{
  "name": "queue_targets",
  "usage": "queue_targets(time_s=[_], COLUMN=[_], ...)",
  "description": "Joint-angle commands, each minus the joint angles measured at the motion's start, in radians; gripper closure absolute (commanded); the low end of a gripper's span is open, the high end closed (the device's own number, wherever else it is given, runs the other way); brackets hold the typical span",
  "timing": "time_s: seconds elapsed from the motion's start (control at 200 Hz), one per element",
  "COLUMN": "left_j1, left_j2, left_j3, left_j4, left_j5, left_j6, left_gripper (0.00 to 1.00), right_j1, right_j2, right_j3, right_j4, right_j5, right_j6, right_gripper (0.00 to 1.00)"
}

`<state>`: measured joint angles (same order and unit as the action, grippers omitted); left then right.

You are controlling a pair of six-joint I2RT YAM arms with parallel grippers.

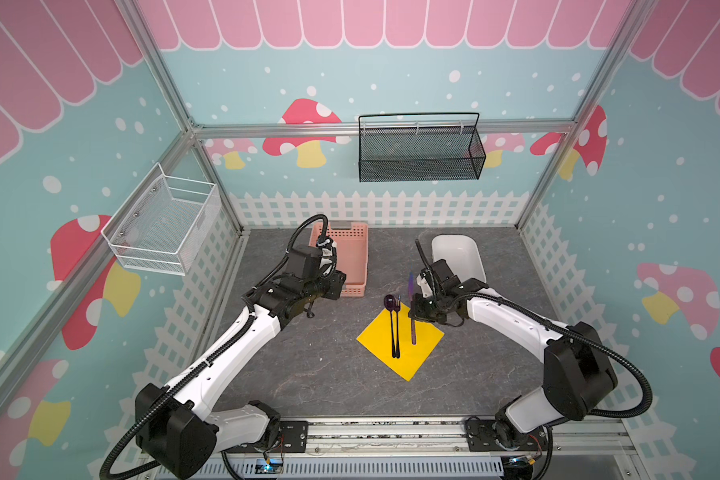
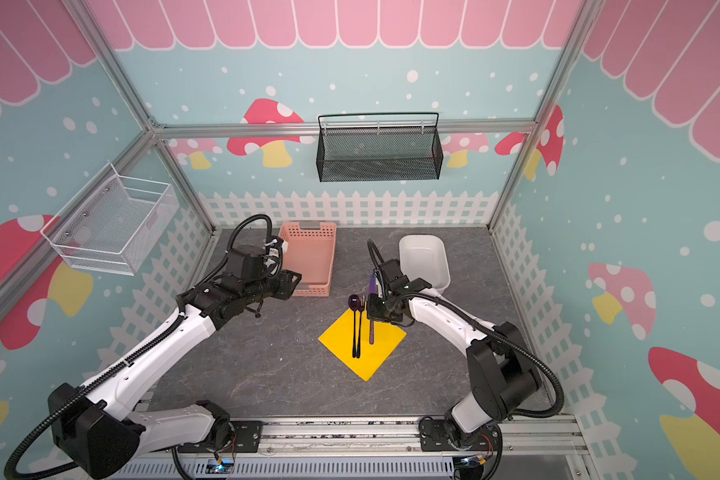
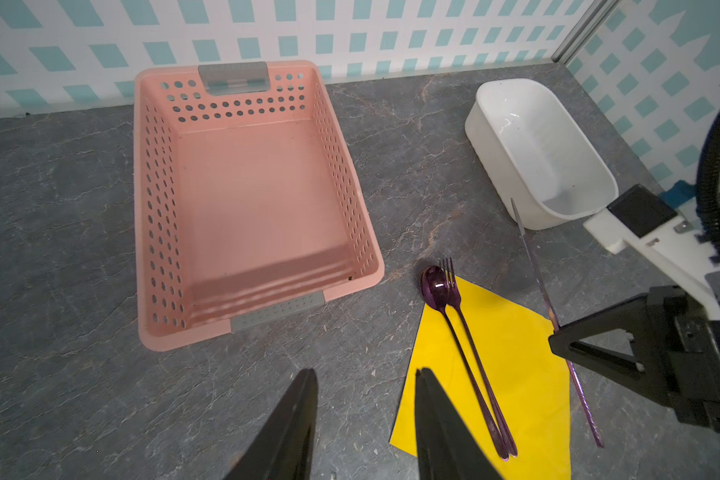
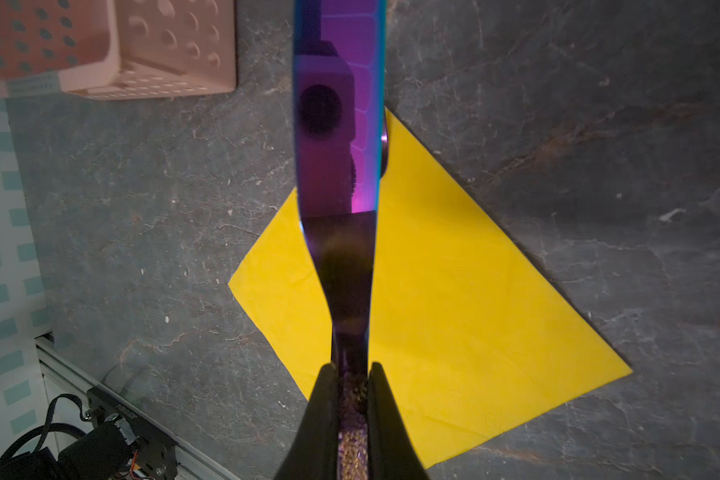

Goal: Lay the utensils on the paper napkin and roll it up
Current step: 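Carry the knife toward the napkin with the right gripper while the left arm withdraws, then lower the purple knife upright beside the fork with the right gripper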

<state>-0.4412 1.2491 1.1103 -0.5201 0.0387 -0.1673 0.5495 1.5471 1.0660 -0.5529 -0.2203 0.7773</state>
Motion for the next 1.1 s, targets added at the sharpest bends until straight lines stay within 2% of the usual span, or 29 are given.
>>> queue_targets(time_s=[0.0, 0.19, 0.45, 1.096], left_j1=[0.016, 0.018, 0.018, 0.013], left_j2=[-0.018, -0.048, -0.079, -0.103], left_j3=[-0.024, -0.027, -0.035, -0.045], left_j4=[-0.028, -0.047, -0.048, -0.038], left_j5=[0.038, 0.023, -0.002, 0.021], left_j6=[0.038, 0.038, 0.034, 0.018], left_gripper=[0.59, 0.59, 0.59, 0.59], right_j1=[0.02, 0.039, 0.055, 0.091], right_j2=[0.017, 0.063, 0.137, 0.258], right_j3=[-0.029, -0.052, -0.004, 0.081], right_j4=[0.043, 0.059, 0.034, 0.001], right_j5=[0.03, 0.056, 0.081, 0.128], right_j6=[0.065, 0.104, 0.112, 0.126], right_gripper=[0.97, 0.98, 0.98, 0.98])
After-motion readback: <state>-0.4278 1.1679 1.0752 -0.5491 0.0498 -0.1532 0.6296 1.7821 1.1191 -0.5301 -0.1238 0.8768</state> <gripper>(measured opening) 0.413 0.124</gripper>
